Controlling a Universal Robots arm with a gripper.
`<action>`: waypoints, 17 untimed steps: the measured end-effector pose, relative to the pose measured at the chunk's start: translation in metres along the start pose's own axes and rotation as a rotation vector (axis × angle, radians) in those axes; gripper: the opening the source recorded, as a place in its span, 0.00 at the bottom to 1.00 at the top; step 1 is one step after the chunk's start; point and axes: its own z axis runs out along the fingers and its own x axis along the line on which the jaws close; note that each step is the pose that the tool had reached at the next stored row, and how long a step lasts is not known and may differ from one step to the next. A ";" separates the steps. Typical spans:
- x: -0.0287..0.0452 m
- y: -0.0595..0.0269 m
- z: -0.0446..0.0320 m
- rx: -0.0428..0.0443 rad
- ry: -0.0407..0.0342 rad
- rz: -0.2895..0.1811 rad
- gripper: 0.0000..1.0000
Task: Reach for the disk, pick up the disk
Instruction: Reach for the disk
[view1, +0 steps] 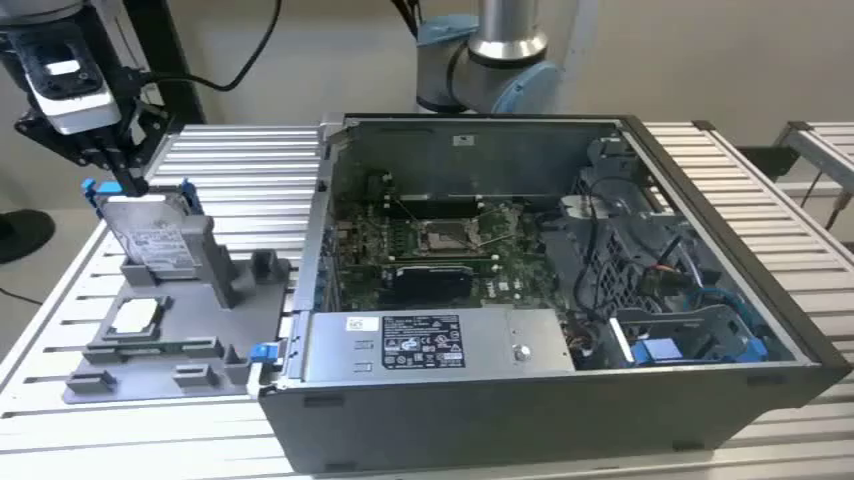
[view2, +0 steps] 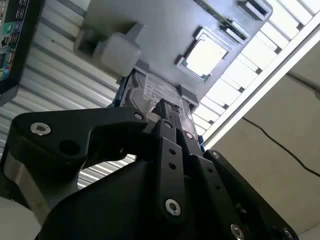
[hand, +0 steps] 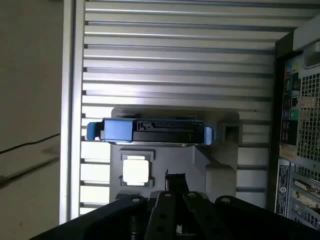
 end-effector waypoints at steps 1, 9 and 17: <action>0.0000 0.0000 0.0000 0.0000 0.0000 0.000 0.00; 0.0000 0.0000 0.0000 0.0000 0.0000 0.000 0.00; 0.0000 0.0039 0.0002 0.0000 -0.0001 0.000 0.00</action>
